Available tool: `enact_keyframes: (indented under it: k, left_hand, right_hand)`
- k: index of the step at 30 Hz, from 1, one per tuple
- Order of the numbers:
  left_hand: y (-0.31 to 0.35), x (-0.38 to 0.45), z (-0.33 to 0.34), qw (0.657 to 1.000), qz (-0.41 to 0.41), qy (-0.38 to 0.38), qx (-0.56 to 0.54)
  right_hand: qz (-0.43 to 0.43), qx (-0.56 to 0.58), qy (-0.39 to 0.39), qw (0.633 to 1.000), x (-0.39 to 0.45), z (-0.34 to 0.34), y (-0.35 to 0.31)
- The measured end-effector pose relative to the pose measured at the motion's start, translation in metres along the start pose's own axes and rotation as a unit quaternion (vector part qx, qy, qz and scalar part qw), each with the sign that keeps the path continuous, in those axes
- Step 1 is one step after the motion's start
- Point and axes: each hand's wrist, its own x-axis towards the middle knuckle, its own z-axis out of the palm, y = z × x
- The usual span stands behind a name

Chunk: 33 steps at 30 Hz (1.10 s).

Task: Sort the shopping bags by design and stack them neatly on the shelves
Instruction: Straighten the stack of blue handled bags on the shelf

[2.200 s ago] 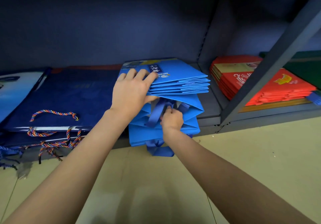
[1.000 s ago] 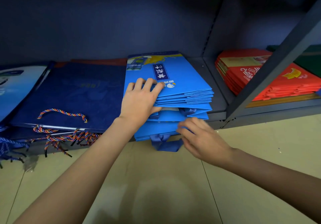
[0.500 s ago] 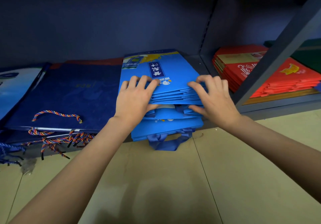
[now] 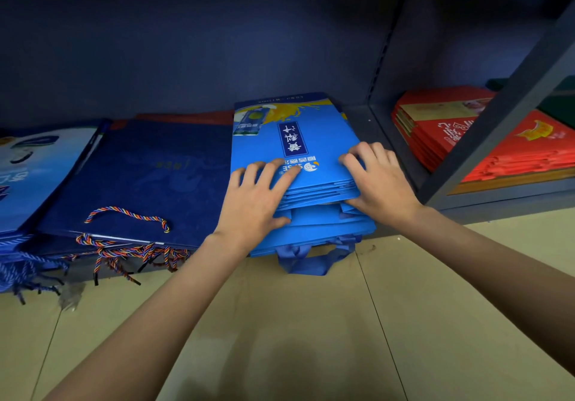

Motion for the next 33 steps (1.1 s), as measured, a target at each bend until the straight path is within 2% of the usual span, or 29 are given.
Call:
enact_keyframes:
  k: [6, 10, 13, 17, 20, 23, 28, 33]
  left_hand:
    - [-0.004, 0.01, -0.003, 0.999, -0.019, 0.006, -0.048]
    - [-0.005, 0.01, -0.001, 0.998, -0.014, 0.005, -0.061]
    - [-0.002, 0.007, 0.0, 0.998, -0.015, -0.005, -0.068]
    - [-0.003, 0.008, 0.0, 0.997, -0.016, -0.007, -0.069]
    - [-0.002, 0.008, 0.002, 0.998, -0.018, -0.006, -0.065]
    - [0.003, 0.003, 0.007, 0.998, -0.018, -0.009, -0.053]
    - [0.003, -0.015, 0.023, 0.999, -0.001, -0.023, -0.032]
    - [-0.002, -0.017, 0.028, 0.996, -0.032, -0.072, -0.05]
  right_hand:
    - [0.025, 0.036, -0.012, 0.999, 0.001, -0.004, -0.001]
    - [0.011, 0.062, -0.084, 0.994, -0.001, -0.012, 0.004]
    - [0.036, 0.097, -0.143, 0.984, -0.006, -0.018, 0.008]
    - [0.039, 0.139, -0.187, 0.972, -0.004, -0.021, 0.011]
    - [0.028, 0.109, -0.173, 0.979, -0.006, -0.018, 0.01]
    - [-0.032, 0.022, -0.135, 0.99, -0.008, -0.008, -0.002]
    - [-0.07, -0.022, -0.213, 0.974, -0.011, 0.003, -0.005]
    - [-0.04, -0.013, -0.242, 0.969, -0.018, 0.008, -0.004]
